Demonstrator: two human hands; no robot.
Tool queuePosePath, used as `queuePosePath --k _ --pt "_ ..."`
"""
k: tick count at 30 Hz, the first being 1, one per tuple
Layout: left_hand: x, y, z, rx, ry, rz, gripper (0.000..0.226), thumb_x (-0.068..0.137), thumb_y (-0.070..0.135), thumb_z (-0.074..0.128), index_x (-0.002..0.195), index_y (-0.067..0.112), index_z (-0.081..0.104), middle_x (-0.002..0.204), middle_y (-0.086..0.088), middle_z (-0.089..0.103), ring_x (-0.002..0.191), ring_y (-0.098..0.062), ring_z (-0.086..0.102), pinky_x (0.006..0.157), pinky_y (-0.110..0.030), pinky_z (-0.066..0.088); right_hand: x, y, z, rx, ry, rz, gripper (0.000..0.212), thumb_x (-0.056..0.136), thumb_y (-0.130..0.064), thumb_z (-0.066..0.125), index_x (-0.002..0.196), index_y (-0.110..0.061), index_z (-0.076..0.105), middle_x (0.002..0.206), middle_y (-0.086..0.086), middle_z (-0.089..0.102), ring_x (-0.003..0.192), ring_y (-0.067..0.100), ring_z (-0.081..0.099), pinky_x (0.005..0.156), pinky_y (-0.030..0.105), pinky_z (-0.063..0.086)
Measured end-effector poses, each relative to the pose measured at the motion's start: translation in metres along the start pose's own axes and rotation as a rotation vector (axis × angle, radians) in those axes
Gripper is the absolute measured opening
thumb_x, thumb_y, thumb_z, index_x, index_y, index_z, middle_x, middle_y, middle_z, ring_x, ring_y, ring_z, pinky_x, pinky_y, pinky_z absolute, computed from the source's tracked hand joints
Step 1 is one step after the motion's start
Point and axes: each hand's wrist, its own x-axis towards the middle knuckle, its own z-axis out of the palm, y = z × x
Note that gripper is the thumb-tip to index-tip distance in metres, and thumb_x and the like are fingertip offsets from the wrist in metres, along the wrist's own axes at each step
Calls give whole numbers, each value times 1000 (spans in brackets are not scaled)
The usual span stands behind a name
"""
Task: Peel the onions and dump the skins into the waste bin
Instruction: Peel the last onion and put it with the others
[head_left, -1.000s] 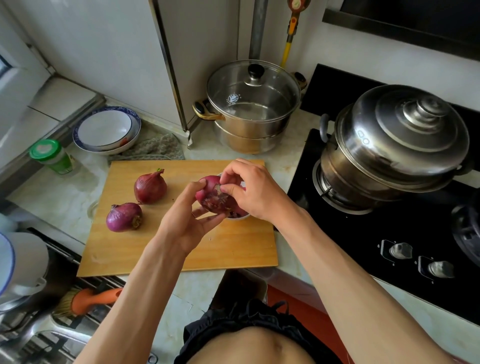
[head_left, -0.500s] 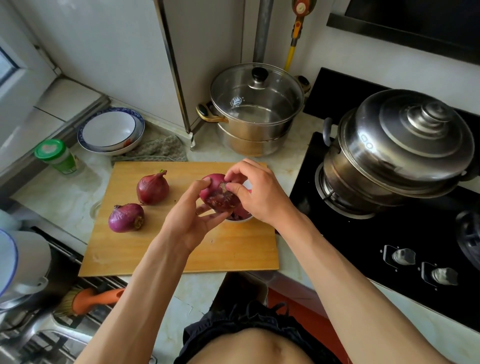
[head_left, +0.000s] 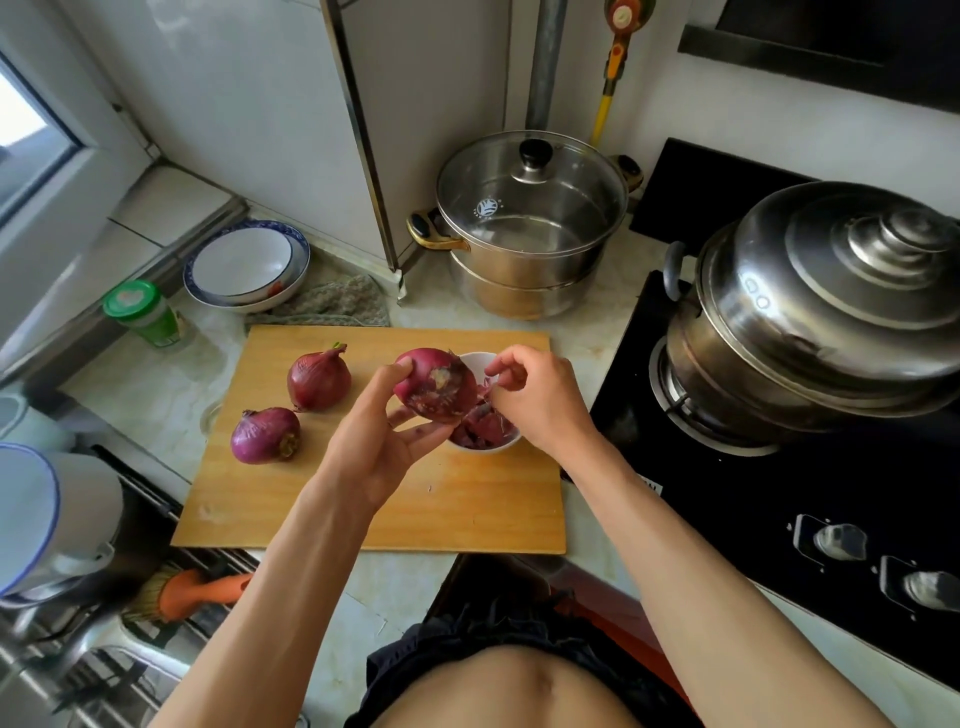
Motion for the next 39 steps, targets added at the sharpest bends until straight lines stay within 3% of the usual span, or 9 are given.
queuePosePath --k 6,11,15,21,24,27,32,36,39 --pt "10 -3 -3 0 -33 14 29 98 31 63 120 12 62 119 -20 58 82 -34 76 96 -45 59 4 10 16 -39 17 -73 21 80 -13 79 101 -8 77 95 5 77 87 16 69 77 24 53" --pt "13 -8 -7 -80 -85 53 30 97 26 63 120 9 59 118 -19 59 90 -38 75 88 -42 63 0 15 15 16 36 -92 13 82 -5 77 95 -6 79 85 4 78 64 -16 59 67 1 41" --pt "19 -16 -7 -85 -125 77 32 85 26 67 112 9 60 117 -18 59 98 -41 73 87 -41 62 1 24 17 12 46 -121 14 87 -10 72 98 -9 80 96 3 78 89 11 70 83 27 53" --pt "25 -31 -13 -111 -171 156 17 89 18 61 101 14 72 114 -14 65 101 -38 73 102 -46 55 0 20 11 259 28 11 18 95 -20 64 106 -16 78 101 -5 76 90 6 70 80 20 54" --pt "26 -32 -13 -99 -213 183 49 78 15 70 126 12 61 121 -13 69 108 -35 70 106 -46 53 -1 11 9 476 -55 124 20 93 -37 68 99 -20 78 94 -3 77 80 17 75 76 42 62" --pt "26 -28 -14 -111 -243 206 73 72 15 73 141 11 50 138 -18 63 119 -34 63 113 -47 45 0 5 10 615 -131 179 23 87 -36 77 100 -17 77 94 2 77 85 19 76 74 46 63" --pt "30 -20 -5 -65 -258 249 65 91 13 62 152 6 39 142 -23 58 127 -37 58 105 -39 51 1 4 15 627 -79 104 32 79 -35 83 107 -24 74 104 -5 76 99 13 72 79 48 61" --pt "34 -17 -7 12 -279 262 68 95 9 58 158 11 31 151 -27 49 138 -43 51 116 -50 42 0 1 10 526 -44 45 34 76 -40 82 108 -31 74 106 -14 74 101 5 69 85 36 59" --pt "31 -15 -9 69 -275 265 74 90 9 68 156 13 36 145 -20 58 133 -39 57 105 -47 52 1 -1 -3 400 -11 -44 31 81 -35 82 109 -21 77 106 -11 75 97 -2 68 83 18 53"
